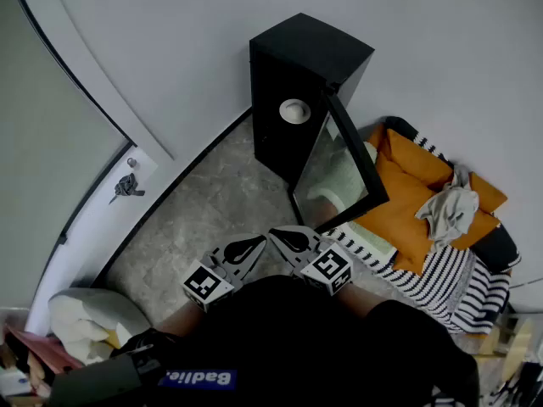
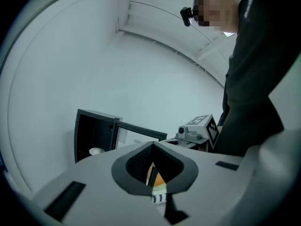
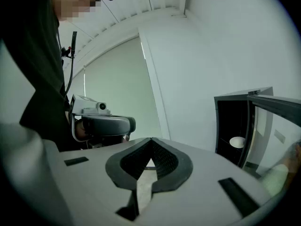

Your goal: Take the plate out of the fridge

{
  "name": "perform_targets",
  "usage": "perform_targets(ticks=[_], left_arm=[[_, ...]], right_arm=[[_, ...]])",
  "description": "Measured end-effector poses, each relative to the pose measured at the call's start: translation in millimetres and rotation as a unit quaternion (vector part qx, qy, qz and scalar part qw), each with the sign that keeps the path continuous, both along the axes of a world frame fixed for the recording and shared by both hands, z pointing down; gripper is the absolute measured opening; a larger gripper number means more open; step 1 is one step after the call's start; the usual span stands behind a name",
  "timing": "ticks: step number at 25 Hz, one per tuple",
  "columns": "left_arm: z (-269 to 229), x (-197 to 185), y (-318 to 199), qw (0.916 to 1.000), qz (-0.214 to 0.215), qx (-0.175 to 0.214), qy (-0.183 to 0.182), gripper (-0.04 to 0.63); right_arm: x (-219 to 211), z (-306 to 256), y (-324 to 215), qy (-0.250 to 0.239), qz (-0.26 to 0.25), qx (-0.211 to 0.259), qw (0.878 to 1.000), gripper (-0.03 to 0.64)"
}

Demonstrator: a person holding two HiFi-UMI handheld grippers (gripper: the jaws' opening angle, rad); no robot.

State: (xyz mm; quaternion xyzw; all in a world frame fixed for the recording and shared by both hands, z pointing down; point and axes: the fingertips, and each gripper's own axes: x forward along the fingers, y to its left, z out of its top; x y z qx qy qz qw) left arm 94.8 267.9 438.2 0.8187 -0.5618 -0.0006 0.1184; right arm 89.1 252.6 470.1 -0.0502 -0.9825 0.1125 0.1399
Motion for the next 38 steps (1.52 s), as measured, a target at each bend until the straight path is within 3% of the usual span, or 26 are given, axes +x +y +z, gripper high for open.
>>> perform_targets(ticks=[22, 38], left_arm=[[-0.9, 10.5, -14.7, 0.9997, -0.019, -0.008, -0.010, 0.006], [5.2, 40.2, -55.0, 0.9966, -0.077, -0.017, -0.021, 0.006]], right_arm=[[14.3, -1.7, -14.6, -0.012, -0.010, -0.013, 1.000, 0.011], [49.0, 10.0, -56.8, -0.018, -0.039, -0.027, 0.999, 0.011]])
